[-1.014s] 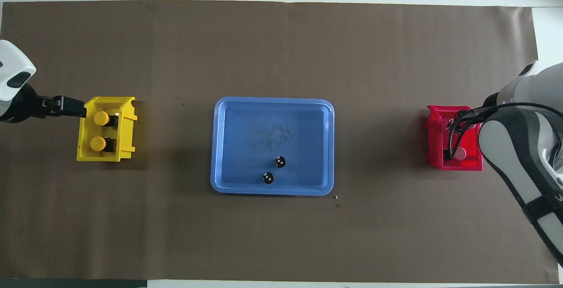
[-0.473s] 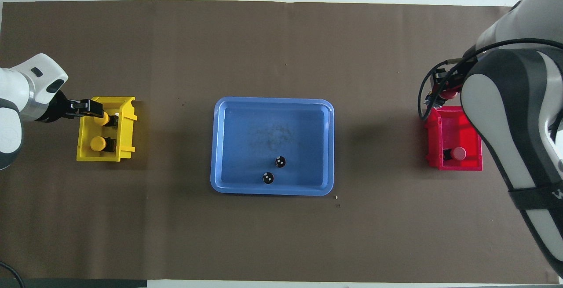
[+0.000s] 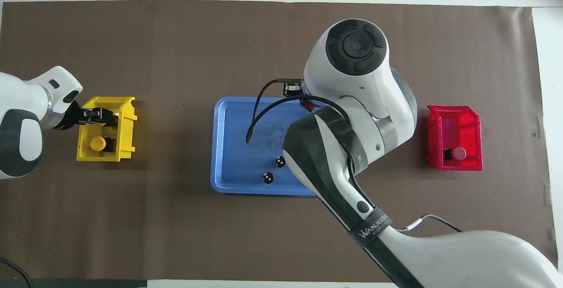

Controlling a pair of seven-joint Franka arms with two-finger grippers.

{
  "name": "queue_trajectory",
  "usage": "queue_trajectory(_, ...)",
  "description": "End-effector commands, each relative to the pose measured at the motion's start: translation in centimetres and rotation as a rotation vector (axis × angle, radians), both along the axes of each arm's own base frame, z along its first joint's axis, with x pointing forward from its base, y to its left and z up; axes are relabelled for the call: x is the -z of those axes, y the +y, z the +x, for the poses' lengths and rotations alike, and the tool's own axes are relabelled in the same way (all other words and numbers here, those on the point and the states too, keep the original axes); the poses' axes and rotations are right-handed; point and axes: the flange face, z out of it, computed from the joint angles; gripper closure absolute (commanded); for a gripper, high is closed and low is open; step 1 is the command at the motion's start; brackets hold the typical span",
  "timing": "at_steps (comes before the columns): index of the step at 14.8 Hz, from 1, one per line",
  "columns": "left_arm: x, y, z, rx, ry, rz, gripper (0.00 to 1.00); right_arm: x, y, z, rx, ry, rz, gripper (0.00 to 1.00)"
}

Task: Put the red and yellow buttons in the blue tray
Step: 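Carry the red button to the tray while the left gripper lifts yellow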

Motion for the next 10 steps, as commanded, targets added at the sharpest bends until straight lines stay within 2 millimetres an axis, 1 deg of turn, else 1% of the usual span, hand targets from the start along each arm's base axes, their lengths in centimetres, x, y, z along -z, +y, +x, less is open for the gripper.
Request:
queue_trajectory(1, 1.2, -0.2, 0.2, 0.01, -0.018, -0.003, 0.25, 3.2, 0.9, -0.1, 0.028, 0.001, 0.007, 0.79)
queue_trajectory(2, 1.4, -0.2, 0.2, 0.008, -0.015, -0.003, 0.49, 4.1, 1.7, -0.7, 0.019, 0.005, 0.005, 0.79)
queue_trajectory(3, 1.5, -0.2, 0.1, 0.013, -0.012, -0.003, 0.95, 5.2, 2.9, -1.3, 0.028, 0.015, 0.002, 0.79)
queue_trajectory(4, 1.4, -0.2, 0.2, 0.013, -0.012, -0.003, 0.99, 6.4, 3.8, -1.7, 0.044, 0.021, -0.003, 0.79)
queue_trajectory(5, 1.2, -0.3, 0.4, 0.01, -0.006, -0.004, 0.99, 6.9, 4.2, -2.0, 0.047, 0.026, -0.006, 0.79)
queue_trajectory(6, 0.6, -0.3, 1.0, 0.011, -0.003, -0.004, 0.99, 7.5, 4.6, -2.5, 0.038, 0.035, -0.013, 0.78)
queue_trajectory(7, -0.9, -0.3, 1.7, 0.017, 0.014, -0.005, 0.99, 7.8, 4.4, -2.8, 0.035, 0.039, -0.017, 0.76)
queue_trajectory(9, -6.1, -0.5, 3.1, 0.035, 0.049, 0.014, 0.99, 9.0, 4.1, -3.3, 0.035, 0.032, -0.012, 0.74)
queue_trajectory(10, -8.6, -1.5, 3.5, 0.055, 0.068, 0.033, 0.99, 9.3, 4.1, -3.6, 0.034, 0.025, -0.008, 0.73)
